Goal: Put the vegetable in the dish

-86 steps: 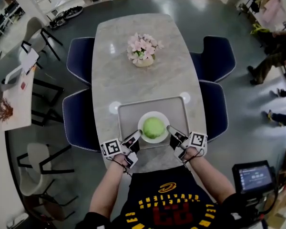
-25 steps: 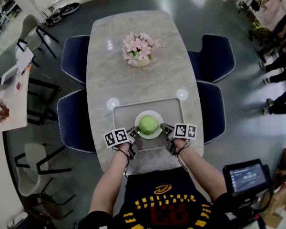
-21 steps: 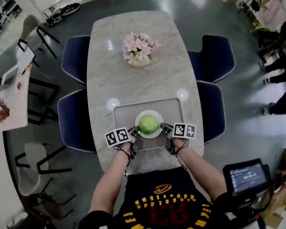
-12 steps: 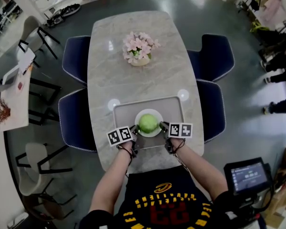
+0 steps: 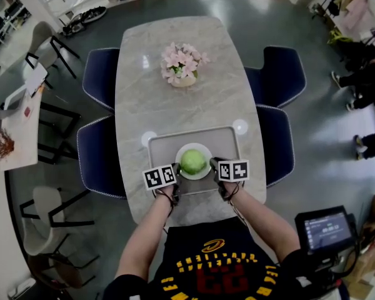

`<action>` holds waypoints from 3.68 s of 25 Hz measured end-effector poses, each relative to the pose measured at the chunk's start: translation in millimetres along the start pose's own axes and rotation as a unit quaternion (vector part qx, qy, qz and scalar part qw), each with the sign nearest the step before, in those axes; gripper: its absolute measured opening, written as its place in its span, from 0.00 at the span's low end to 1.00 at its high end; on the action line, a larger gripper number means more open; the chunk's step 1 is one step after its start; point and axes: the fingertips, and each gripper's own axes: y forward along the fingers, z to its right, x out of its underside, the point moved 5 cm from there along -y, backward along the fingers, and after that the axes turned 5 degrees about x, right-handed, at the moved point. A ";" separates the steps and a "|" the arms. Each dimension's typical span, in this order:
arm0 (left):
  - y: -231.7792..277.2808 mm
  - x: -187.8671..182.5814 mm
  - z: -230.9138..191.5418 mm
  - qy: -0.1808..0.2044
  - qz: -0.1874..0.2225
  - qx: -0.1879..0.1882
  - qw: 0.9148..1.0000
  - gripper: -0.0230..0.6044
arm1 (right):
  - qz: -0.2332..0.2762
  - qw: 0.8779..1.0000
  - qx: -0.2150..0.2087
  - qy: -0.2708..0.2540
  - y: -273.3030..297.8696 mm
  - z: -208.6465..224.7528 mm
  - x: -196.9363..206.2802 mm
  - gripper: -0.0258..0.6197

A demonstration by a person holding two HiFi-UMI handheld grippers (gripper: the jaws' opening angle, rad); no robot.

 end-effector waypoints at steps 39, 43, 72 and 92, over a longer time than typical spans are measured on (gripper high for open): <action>-175.6 -7.6 214.9 0.174 0.185 0.285 0.924 0.04 | 0.245 0.929 -0.270 -0.056 -209.7 -120.9 -56.6 0.05; -192.8 -20.2 217.8 0.158 0.216 0.288 0.919 0.04 | 0.263 0.921 -0.281 -0.061 -226.1 -132.0 -68.9 0.05; -196.1 -23.2 205.9 0.151 0.224 0.289 0.918 0.04 | 0.276 0.920 -0.263 -0.086 -216.3 -138.5 -62.2 0.05; -201.1 -20.7 220.0 0.139 0.220 0.284 0.923 0.04 | 0.265 0.925 -0.263 -0.066 -233.6 -131.4 -64.0 0.05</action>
